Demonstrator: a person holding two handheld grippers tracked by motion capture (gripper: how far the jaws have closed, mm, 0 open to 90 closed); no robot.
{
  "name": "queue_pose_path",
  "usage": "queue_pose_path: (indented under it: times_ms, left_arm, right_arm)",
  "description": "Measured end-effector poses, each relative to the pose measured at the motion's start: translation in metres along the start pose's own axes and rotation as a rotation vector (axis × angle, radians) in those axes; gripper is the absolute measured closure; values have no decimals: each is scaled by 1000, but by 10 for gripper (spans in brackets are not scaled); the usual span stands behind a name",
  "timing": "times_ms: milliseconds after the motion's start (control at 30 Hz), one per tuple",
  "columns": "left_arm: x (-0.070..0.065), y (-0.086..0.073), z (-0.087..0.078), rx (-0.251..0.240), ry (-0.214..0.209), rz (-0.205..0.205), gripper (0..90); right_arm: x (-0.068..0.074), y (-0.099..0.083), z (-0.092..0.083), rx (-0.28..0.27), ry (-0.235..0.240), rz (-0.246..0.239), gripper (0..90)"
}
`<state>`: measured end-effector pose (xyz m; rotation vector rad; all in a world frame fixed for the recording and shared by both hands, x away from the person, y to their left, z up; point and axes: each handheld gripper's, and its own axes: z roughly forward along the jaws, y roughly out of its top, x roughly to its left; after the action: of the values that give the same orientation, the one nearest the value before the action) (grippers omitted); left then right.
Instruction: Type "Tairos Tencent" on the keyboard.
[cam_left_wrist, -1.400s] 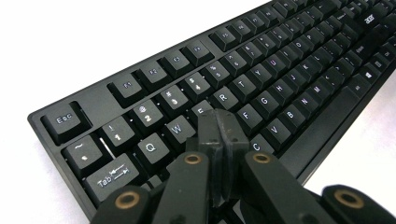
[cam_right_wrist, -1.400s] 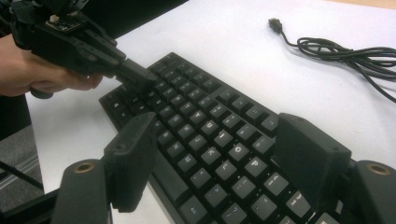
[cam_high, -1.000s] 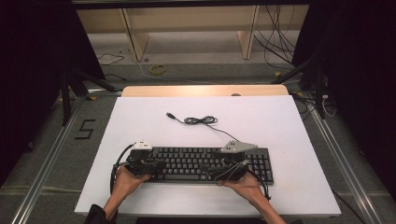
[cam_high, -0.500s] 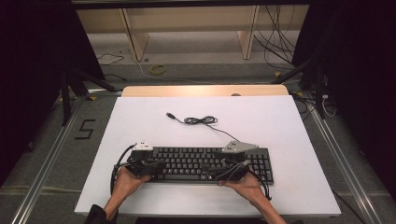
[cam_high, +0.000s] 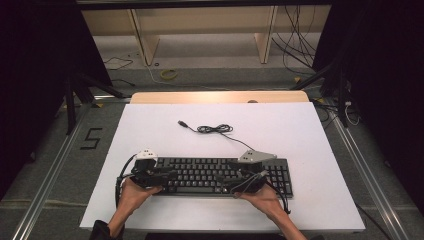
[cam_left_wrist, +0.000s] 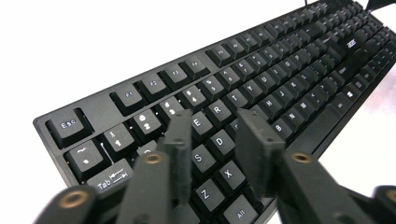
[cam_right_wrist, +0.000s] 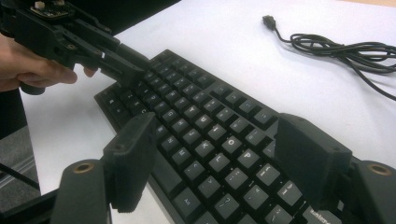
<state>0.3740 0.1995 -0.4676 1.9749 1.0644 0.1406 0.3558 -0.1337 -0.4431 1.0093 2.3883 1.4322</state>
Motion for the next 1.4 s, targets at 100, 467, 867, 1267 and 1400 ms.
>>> queue_pose_path:
  times_ms: [100, 467, 867, 1267, 1400]
  left_arm:
    - [0, -1, -2, -21, 0, -9, 524]
    - [-6, -2, -11, -83, -21, -13, 350]
    - [-8, -6, -18, -122, -22, -6, 315]
    - [-8, -8, -23, -151, -31, -7, 300]
    - [-8, -9, -24, -151, -29, -3, 302]
  right_arm:
    - [1, 0, 1, 0, 1, 3, 306]
    - [7, 4, 8, 5, 23, -5, 328]
    - [14, 7, 16, 37, 56, -4, 475]
    - [20, 9, 28, 85, 67, -15, 693]
    - [22, 10, 32, 100, 75, -27, 748]
